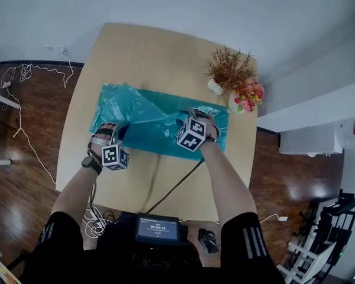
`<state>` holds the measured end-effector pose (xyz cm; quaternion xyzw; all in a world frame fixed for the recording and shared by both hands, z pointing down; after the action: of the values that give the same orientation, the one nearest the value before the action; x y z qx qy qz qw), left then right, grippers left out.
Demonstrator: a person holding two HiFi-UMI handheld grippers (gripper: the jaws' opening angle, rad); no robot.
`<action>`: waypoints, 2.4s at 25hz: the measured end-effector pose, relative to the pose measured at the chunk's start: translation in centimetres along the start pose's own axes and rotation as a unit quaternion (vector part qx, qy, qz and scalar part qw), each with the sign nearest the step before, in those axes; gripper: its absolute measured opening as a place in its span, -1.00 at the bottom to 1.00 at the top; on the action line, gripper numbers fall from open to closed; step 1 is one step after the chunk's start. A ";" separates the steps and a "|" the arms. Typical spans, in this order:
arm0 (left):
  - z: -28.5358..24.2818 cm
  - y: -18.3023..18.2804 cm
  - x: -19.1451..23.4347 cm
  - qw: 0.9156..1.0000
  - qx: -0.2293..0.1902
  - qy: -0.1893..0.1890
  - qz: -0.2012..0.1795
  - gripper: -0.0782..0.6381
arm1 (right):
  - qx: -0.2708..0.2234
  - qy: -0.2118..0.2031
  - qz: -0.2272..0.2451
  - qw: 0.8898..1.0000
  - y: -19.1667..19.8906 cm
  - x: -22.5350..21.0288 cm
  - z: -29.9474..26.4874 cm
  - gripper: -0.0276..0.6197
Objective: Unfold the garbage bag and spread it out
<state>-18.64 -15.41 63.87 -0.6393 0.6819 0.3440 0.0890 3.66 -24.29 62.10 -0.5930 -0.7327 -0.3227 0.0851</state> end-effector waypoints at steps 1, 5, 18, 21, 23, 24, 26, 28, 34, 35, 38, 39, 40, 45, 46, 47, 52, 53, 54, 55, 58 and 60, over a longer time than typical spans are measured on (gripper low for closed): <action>0.0 0.0 0.0 1.000 0.000 0.000 0.000 -0.78 | 0.002 0.004 -0.001 1.000 0.1 0.0 0.0 -0.48; -0.2 0.3 -0.2 1.000 0.003 0.014 0.013 -0.78 | 0.004 0.005 -0.020 1.000 0.3 0.0 0.4 -0.85; 5.6 -1.5 3.9 0.990 -0.064 0.102 0.072 -0.42 | -0.018 0.039 -0.012 0.999 -0.8 0.8 4.1 -0.85; 7.0 -4.0 6.3 0.986 -0.080 0.134 0.051 -0.42 | -0.033 0.053 0.003 0.998 -1.6 1.5 5.6 -0.85; 6.8 -5.5 7.0 0.977 -0.081 0.194 0.016 -0.42 | -0.041 0.061 0.019 0.997 -2.1 2.0 6.7 -0.85; 6.5 -6.3 7.2 0.970 -0.080 0.229 0.002 -0.42 | -0.044 0.064 0.027 0.997 -2.4 2.3 7.3 -0.85; 5.9 -7.4 7.7 0.954 -0.077 0.289 -0.013 -0.42 | -0.052 0.067 0.037 0.996 -2.9 3.1 8.5 -0.85; 5.1 -8.0 8.3 0.940 -0.062 0.336 -0.016 -0.31 | -0.062 0.068 0.047 0.995 -3.4 3.9 9.7 -0.85; 3.9 -9.6 7.5 0.893 -0.005 0.448 -0.051 -0.01 | -0.082 0.070 0.073 0.992 -4.1 6.2 12.5 -0.85; 3.5 -9.9 7.3 0.890 0.003 0.451 -0.063 0.00 | -0.084 0.069 0.074 0.991 -4.0 6.5 12.8 -0.85; 2.6 -11.3 6.0 0.881 0.012 0.465 -0.089 0.06 | -0.088 0.071 0.075 0.991 -3.9 7.5 13.6 -0.86; 2.6 -12.1 5.8 0.880 0.009 0.465 -0.097 0.07 | -0.089 0.072 0.077 0.990 -3.8 7.8 13.7 -0.86; 2.6 -12.9 5.5 0.879 0.007 0.465 -0.106 0.07 | -0.089 0.072 0.077 0.990 -3.8 8.1 13.8 -0.85; 1.9 -13.9 2.2 0.855 0.043 0.495 -0.148 0.03 | -0.091 0.069 0.065 0.991 -3.5 9.1 14.2 -0.85; 1.8 -13.8 1.5 0.853 0.044 0.499 -0.148 -0.07 | -0.092 0.069 0.062 0.991 -3.4 9.2 14.3 -0.85; 1.8 -13.6 1.0 0.853 0.043 0.500 -0.146 -0.22 | -0.091 0.068 0.060 0.992 -3.4 9.4 14.4 -0.86; 1.9 -12.8 -0.1 0.885 0.012 0.444 -0.140 -0.78 | -0.092 0.071 0.052 0.992 -2.9 9.9 15.2 -0.85; 2.1 -12.7 -0.1 0.896 0.007 0.420 -0.143 -0.78 | -0.093 0.074 0.050 0.992 -2.8 10.0 15.4 -0.85; 2.4 -12.6 -0.1 0.908 0.002 0.392 -0.149 -0.78 | -0.093 0.077 0.047 0.991 -2.6 10.0 15.6 -0.84; 2.9 -12.6 -0.2 0.919 -0.002 0.361 -0.156 -0.78 | -0.094 0.082 0.044 0.991 -2.4 10.0 15.9 -0.84; 5.0 -12.7 -0.6 0.945 -0.018 0.273 -0.176 -0.78 | -0.098 0.094 0.037 0.990 -2.0 10.0 17.1 -0.83; 6.5 -12.9 -1.1 0.956 -0.026 0.228 -0.182 -0.78 | -0.104 0.098 0.033 0.989 -1.6 10.1 18.1 -0.83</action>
<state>-8.44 -10.08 55.05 -0.8160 0.5472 0.1849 -0.0249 4.03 -5.84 52.61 -0.5882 -0.6634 -0.4503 0.1052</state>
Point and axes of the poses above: the fingertips, and each gripper's own axes: z backward along the fingers, x to its left, y out of its underside, the point moved 7 cm from there along z, backward along the fingers, and after that the axes turned 11 degrees about y, right-handed, at the moved point
